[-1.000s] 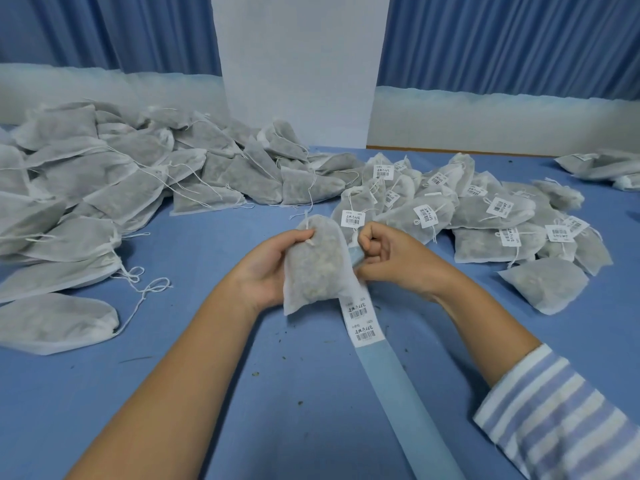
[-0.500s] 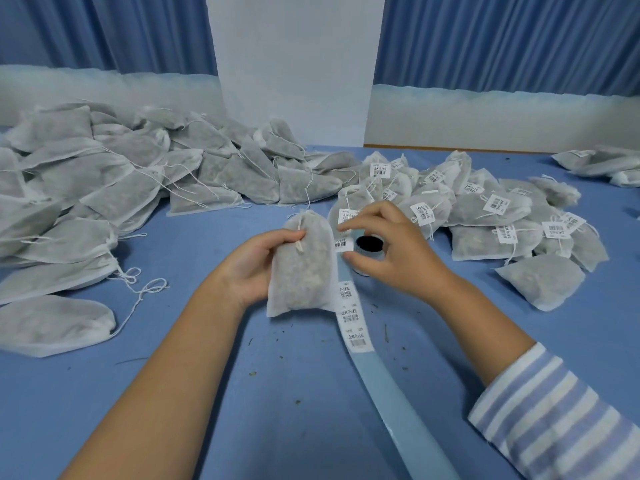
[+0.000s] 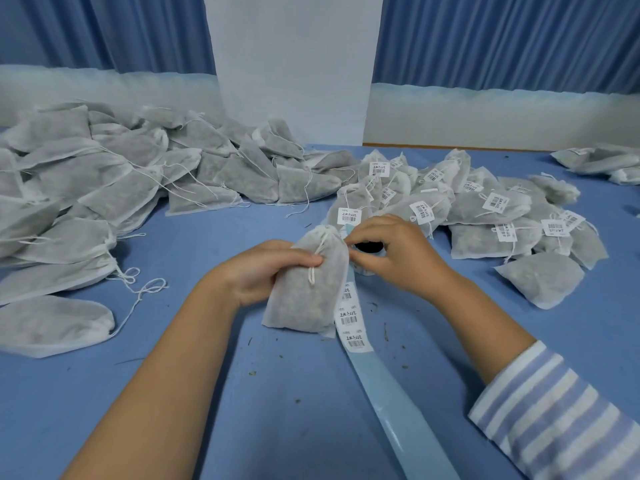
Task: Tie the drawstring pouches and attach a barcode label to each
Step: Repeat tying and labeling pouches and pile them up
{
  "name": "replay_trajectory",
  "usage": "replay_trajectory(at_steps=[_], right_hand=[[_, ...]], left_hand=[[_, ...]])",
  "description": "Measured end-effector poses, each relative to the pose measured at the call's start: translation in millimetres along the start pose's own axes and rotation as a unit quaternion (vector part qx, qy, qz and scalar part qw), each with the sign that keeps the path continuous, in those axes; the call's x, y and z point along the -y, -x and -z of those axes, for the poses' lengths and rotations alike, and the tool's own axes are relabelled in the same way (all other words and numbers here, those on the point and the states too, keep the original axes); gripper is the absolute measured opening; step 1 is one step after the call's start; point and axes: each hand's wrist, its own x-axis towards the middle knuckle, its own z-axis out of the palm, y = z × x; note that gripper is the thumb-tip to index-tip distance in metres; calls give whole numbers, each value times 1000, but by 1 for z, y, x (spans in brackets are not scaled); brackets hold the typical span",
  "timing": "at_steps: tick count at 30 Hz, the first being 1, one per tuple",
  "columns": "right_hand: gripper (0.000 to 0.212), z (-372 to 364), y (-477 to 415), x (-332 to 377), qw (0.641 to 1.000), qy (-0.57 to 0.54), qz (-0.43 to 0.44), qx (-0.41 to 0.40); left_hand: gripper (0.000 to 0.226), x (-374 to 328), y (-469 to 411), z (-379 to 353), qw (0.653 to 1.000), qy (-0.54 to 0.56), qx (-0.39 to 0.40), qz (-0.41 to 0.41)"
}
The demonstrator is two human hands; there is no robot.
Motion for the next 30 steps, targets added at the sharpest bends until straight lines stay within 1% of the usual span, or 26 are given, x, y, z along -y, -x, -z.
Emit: replay_trajectory(at_steps=[4, 7, 11, 13, 19, 22, 26, 30], right_hand=[[11, 0, 0, -2, 1000, -21, -7, 14], [10, -2, -1, -2, 997, -67, -31, 14], [22, -4, -1, -2, 989, -133, -70, 15], [23, -3, -1, -1, 985, -152, -82, 13], [22, -1, -1, 0, 982, -156, -100, 33], [24, -2, -2, 1, 985, -143, -99, 22], [13, -3, -2, 1, 983, -148, -111, 0], [8, -5, -3, 0, 980, -156, -121, -15]], left_hand=[[10, -1, 4, 0, 999, -28, 21, 6], [7, -3, 6, 1, 998, -52, 35, 9], [14, -4, 8, 1, 996, -81, 41, 17], [14, -5, 9, 1, 995, -90, 43, 16], [18, -7, 10, -1, 991, -126, 43, 23], [23, -6, 10, -3, 990, -136, 41, 26], [26, -6, 9, -3, 989, -135, 45, 32], [27, -5, 9, -2, 990, -127, 44, 34]])
